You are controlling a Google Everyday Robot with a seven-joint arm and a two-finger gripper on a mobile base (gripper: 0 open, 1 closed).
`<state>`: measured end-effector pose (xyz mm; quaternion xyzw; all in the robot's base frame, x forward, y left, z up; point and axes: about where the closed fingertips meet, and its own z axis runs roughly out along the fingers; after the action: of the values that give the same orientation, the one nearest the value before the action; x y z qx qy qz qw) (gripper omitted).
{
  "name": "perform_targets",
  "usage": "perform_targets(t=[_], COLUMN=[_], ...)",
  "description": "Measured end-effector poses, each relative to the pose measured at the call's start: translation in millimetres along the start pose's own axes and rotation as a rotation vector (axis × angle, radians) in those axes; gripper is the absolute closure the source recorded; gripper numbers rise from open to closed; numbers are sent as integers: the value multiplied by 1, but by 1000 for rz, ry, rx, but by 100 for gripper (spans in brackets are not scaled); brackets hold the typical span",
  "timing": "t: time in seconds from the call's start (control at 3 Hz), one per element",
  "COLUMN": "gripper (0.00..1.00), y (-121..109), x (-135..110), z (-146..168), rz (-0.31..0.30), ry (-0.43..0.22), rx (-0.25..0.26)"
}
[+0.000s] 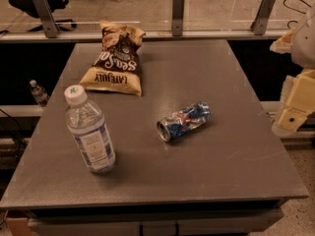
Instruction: Knock blue plastic bottle over
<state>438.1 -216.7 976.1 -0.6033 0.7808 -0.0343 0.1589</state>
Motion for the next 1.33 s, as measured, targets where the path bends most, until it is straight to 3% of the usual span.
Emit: perform_targets(t=[0.33,0.67,1.0,1.33], gripper=[0,0,0,0], y=[0,3,15,38], x=[-2,-21,-58,-91], z=[0,15,36,47], rz=[-3,-43,-86,-83], ry=[-5,-83,-205,-341], rx=[2,-52,-127,-152])
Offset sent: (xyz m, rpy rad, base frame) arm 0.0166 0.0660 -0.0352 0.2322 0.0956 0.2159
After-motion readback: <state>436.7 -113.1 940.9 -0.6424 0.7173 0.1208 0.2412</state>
